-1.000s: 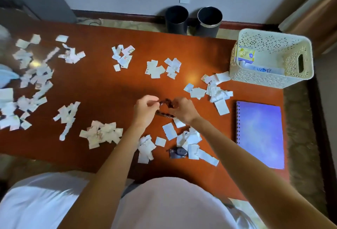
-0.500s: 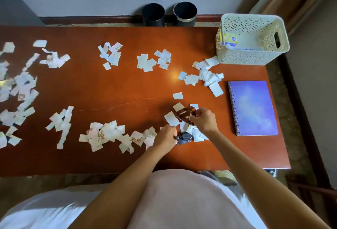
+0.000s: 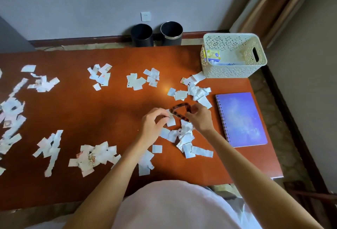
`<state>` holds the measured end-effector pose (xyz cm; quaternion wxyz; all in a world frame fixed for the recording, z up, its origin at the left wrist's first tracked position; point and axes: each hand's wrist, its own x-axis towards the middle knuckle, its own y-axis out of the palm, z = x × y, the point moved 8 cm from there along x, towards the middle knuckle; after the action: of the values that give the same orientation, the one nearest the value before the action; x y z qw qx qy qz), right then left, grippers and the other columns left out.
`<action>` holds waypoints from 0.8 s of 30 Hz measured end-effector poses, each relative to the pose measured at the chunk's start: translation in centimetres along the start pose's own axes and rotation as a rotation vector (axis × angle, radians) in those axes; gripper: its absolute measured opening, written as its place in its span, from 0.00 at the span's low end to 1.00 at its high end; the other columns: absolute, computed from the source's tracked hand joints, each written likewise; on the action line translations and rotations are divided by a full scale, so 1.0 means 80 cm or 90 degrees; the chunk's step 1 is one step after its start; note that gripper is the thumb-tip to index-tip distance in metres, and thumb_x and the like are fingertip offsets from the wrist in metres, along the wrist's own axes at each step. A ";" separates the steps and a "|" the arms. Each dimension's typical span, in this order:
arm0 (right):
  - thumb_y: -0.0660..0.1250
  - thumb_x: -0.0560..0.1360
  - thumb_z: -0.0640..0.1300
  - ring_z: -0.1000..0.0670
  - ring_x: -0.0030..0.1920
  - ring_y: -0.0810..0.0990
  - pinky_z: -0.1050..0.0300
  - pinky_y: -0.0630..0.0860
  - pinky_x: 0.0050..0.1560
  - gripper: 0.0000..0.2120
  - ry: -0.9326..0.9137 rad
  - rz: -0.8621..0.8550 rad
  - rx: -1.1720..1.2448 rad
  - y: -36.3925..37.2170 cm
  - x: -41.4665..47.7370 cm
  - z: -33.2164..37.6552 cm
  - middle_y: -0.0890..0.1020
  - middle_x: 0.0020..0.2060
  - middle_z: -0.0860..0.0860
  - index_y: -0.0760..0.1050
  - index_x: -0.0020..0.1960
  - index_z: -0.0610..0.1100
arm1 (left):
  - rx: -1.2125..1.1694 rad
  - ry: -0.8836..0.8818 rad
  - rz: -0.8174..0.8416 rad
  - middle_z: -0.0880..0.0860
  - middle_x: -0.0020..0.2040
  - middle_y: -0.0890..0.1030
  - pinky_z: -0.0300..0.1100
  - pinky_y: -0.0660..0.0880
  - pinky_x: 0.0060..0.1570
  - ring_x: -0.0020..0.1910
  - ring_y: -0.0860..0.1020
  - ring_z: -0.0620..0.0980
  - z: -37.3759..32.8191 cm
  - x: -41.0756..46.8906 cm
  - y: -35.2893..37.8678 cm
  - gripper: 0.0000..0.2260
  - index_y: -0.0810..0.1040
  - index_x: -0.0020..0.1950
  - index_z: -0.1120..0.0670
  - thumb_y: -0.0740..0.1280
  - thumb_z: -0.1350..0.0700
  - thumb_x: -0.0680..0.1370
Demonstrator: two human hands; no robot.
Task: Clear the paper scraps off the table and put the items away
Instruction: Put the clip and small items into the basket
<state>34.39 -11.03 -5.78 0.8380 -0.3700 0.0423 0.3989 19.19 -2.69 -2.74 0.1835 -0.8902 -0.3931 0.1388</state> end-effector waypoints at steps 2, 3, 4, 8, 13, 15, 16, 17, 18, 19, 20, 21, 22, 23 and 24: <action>0.67 0.72 0.39 0.49 0.37 0.73 0.65 0.66 0.30 0.09 -0.019 -0.025 0.010 -0.017 0.011 0.017 0.77 0.38 0.47 0.76 0.50 0.35 | -0.069 -0.008 0.000 0.48 0.46 0.79 0.23 0.72 0.49 0.45 0.77 0.33 -0.024 0.020 -0.009 0.06 0.77 0.44 0.55 0.63 0.64 0.77; 0.67 0.72 0.40 0.48 0.38 0.74 0.65 0.66 0.31 0.10 -0.030 -0.038 0.015 -0.026 0.017 0.026 0.78 0.39 0.47 0.76 0.51 0.35 | -0.104 -0.015 -0.003 0.48 0.46 0.79 0.26 0.72 0.51 0.46 0.77 0.35 -0.035 0.032 -0.012 0.06 0.76 0.44 0.54 0.63 0.64 0.78; 0.67 0.72 0.40 0.47 0.39 0.75 0.65 0.67 0.32 0.11 -0.040 -0.052 0.021 -0.036 0.024 0.034 0.79 0.40 0.46 0.77 0.52 0.35 | -0.144 -0.024 -0.008 0.48 0.46 0.80 0.28 0.73 0.50 0.46 0.78 0.36 -0.047 0.042 -0.016 0.07 0.76 0.44 0.53 0.62 0.63 0.78; 0.66 0.71 0.38 0.44 0.42 0.79 0.59 0.70 0.41 0.11 -0.064 -0.116 0.033 -0.082 0.051 0.064 0.84 0.46 0.41 0.78 0.52 0.35 | -0.261 -0.068 -0.037 0.45 0.42 0.78 0.22 0.74 0.38 0.42 0.78 0.38 -0.085 0.087 -0.013 0.08 0.71 0.45 0.48 0.58 0.60 0.81; 0.66 0.72 0.39 0.46 0.40 0.76 0.59 0.65 0.35 0.09 -0.076 -0.180 0.057 -0.145 0.093 0.078 0.81 0.40 0.43 0.77 0.49 0.35 | -0.306 -0.151 -0.069 0.51 0.37 0.78 0.38 0.79 0.43 0.39 0.80 0.48 -0.112 0.154 0.018 0.05 0.69 0.52 0.52 0.55 0.58 0.82; 0.66 0.72 0.39 0.47 0.41 0.75 0.59 0.65 0.34 0.09 -0.069 -0.194 0.054 -0.170 0.116 0.076 0.78 0.39 0.46 0.77 0.50 0.35 | -0.315 -0.206 -0.077 0.53 0.35 0.75 0.36 0.79 0.36 0.34 0.78 0.50 -0.120 0.181 0.035 0.05 0.69 0.53 0.53 0.55 0.59 0.82; 0.66 0.73 0.39 0.47 0.42 0.75 0.58 0.65 0.36 0.10 -0.060 -0.200 0.049 -0.182 0.129 0.074 0.79 0.39 0.46 0.77 0.51 0.35 | -0.329 -0.243 -0.077 0.53 0.34 0.74 0.34 0.78 0.30 0.31 0.76 0.50 -0.124 0.194 0.045 0.05 0.69 0.53 0.55 0.55 0.61 0.82; 0.65 0.73 0.38 0.45 0.43 0.76 0.59 0.65 0.38 0.11 -0.053 -0.206 0.043 -0.194 0.143 0.070 0.80 0.41 0.45 0.77 0.53 0.35 | -0.348 -0.287 -0.071 0.54 0.34 0.73 0.33 0.76 0.25 0.29 0.75 0.49 -0.126 0.206 0.057 0.05 0.69 0.53 0.57 0.54 0.62 0.82; 0.65 0.73 0.38 0.43 0.45 0.78 0.59 0.66 0.39 0.11 -0.051 -0.212 0.035 -0.206 0.159 0.066 0.82 0.44 0.43 0.78 0.54 0.34 | -0.370 -0.335 -0.058 0.55 0.34 0.73 0.35 0.76 0.23 0.27 0.75 0.50 -0.128 0.218 0.069 0.05 0.69 0.51 0.58 0.54 0.62 0.82; 0.65 0.73 0.38 0.42 0.46 0.79 0.57 0.66 0.38 0.12 -0.050 -0.215 0.025 -0.216 0.175 0.062 0.83 0.46 0.41 0.78 0.54 0.34 | -0.392 -0.381 -0.039 0.55 0.34 0.73 0.37 0.76 0.24 0.26 0.76 0.50 -0.129 0.229 0.082 0.06 0.70 0.49 0.59 0.54 0.62 0.82; 0.64 0.73 0.38 0.41 0.45 0.79 0.56 0.67 0.36 0.12 -0.045 -0.219 0.014 -0.226 0.192 0.058 0.84 0.48 0.40 0.78 0.54 0.34 | -0.412 -0.421 -0.020 0.55 0.33 0.73 0.39 0.77 0.27 0.26 0.76 0.50 -0.130 0.240 0.094 0.08 0.70 0.46 0.59 0.54 0.61 0.81; 0.64 0.73 0.38 0.41 0.43 0.80 0.56 0.68 0.35 0.12 -0.033 -0.224 0.001 -0.236 0.209 0.051 0.84 0.47 0.40 0.79 0.54 0.35 | -0.433 -0.448 -0.003 0.56 0.33 0.73 0.41 0.78 0.30 0.26 0.76 0.51 -0.132 0.252 0.105 0.09 0.70 0.43 0.60 0.54 0.61 0.81; 0.64 0.73 0.39 0.41 0.42 0.80 0.56 0.69 0.34 0.12 -0.014 -0.230 -0.014 -0.245 0.226 0.042 0.84 0.46 0.40 0.79 0.54 0.36 | -0.452 -0.462 0.015 0.57 0.32 0.73 0.42 0.78 0.29 0.27 0.75 0.51 -0.135 0.265 0.116 0.10 0.70 0.42 0.60 0.54 0.60 0.81; 0.63 0.73 0.39 0.41 0.42 0.80 0.57 0.68 0.33 0.12 0.008 -0.232 -0.028 -0.254 0.243 0.031 0.84 0.45 0.40 0.79 0.54 0.37 | -0.471 -0.465 0.036 0.57 0.30 0.72 0.41 0.78 0.26 0.25 0.74 0.51 -0.138 0.279 0.127 0.11 0.69 0.40 0.60 0.54 0.59 0.81; 0.63 0.73 0.39 0.42 0.40 0.79 0.58 0.66 0.32 0.12 0.029 -0.228 -0.040 -0.261 0.259 0.020 0.84 0.44 0.41 0.79 0.54 0.38 | -0.480 -0.462 0.054 0.57 0.28 0.72 0.40 0.78 0.24 0.21 0.74 0.49 -0.142 0.292 0.138 0.11 0.68 0.39 0.60 0.55 0.58 0.81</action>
<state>62.67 -5.27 0.02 0.8825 -0.4068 -0.0178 0.2355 46.05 5.50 0.19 -0.3031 -0.8045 -0.4176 0.2943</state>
